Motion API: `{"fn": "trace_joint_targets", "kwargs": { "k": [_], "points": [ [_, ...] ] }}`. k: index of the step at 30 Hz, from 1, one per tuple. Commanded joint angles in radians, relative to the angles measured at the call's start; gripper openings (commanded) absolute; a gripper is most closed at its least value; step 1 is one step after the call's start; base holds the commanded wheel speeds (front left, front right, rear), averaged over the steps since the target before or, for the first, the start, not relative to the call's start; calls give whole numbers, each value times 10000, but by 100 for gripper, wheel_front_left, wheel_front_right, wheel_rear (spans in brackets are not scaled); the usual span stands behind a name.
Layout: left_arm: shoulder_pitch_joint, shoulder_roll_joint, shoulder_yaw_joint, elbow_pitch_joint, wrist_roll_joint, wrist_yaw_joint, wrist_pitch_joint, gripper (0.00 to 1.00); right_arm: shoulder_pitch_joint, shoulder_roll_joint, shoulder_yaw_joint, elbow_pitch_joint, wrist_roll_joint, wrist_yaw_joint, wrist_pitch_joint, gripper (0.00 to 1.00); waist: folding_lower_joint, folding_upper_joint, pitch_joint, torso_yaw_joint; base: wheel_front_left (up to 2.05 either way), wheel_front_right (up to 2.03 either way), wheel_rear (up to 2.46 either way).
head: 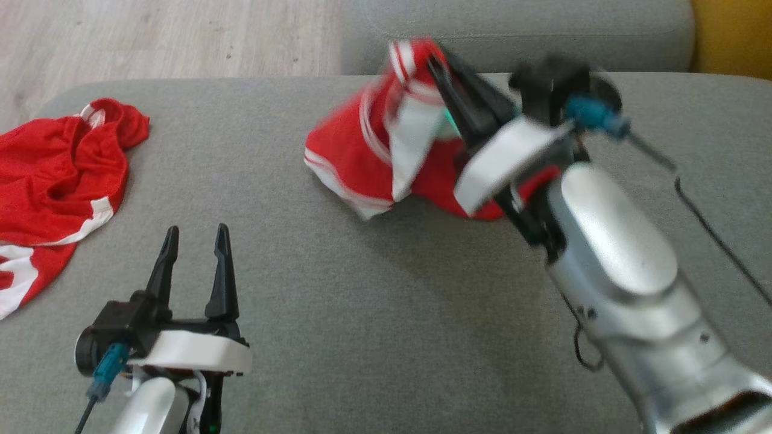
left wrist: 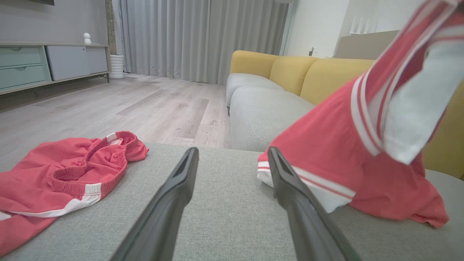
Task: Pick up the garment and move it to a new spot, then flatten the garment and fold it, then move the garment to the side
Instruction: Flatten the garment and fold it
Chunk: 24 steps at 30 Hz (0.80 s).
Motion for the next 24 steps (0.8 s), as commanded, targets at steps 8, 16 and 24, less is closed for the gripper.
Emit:
{"fn": "trace_joint_targets", "kwargs": {
  "k": [8, 16, 24],
  "points": [
    [-326, 285, 417, -330, -99, 57, -131, 100, -2710, 124, 869, -1033, 2714, 69, -166, 0, 1, 0, -30, -24, 0, 0, 0],
    [-367, 237, 317, -322, -80, 50, -180, 100, -4355, 124, 33, -199, 4047, 69, -1311, 0, 1, 0, -14, 119, 0, 0, 0],
    [-457, 224, 309, -392, -92, 47, -246, 100, -2552, 61, -2296, 3141, 2273, 69, -923, 0, 1, 0, 397, 155, 0, 0, 0]
  ]
}}
